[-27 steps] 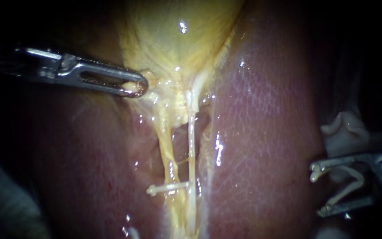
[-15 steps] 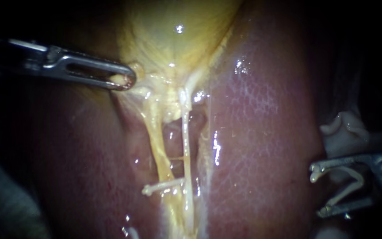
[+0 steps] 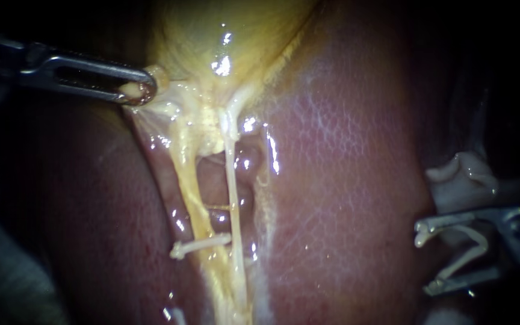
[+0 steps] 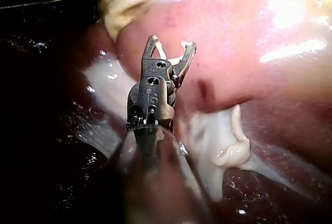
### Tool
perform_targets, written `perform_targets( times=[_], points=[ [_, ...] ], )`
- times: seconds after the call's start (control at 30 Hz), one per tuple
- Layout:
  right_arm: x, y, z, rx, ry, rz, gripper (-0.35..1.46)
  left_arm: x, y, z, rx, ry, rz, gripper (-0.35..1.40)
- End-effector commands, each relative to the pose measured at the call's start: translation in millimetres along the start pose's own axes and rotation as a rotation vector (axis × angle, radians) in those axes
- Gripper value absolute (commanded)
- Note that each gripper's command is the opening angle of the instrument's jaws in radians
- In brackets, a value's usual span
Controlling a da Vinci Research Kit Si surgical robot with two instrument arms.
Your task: Clipping second clip left tube
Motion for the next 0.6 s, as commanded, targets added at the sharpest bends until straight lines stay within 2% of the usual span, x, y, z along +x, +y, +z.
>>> perform_targets(
  times=[0.03, 0.27, 0.5, 0.6],
  points=[
    [0.3, 0.1, 0.5, 0.01, 0.017, 0.017, 0.49, 0.0, 0.0, 0.0, 0.0, 0.0, 0.0, -0.35],
    [2.7, 1.6, 4.3, 0.046, 0.108, 0.099, 0.48, -0.1, 0.1, 0.0, 0.001, 0.0, 0.0, -0.35],
    [4.9, 3.2, 8.3, 0.079, 0.12, 0.187, 0.48, -0.1, 0.1, 0.0, 0.001, 0.0, 0.0, -0.35],
    [5.5, 3.9, 10.2, 0.079, 0.14, 0.212, 0.49, -0.1, 0.1, 0.0, 0.001, 0.0, 0.0, -0.35]
  ],
)
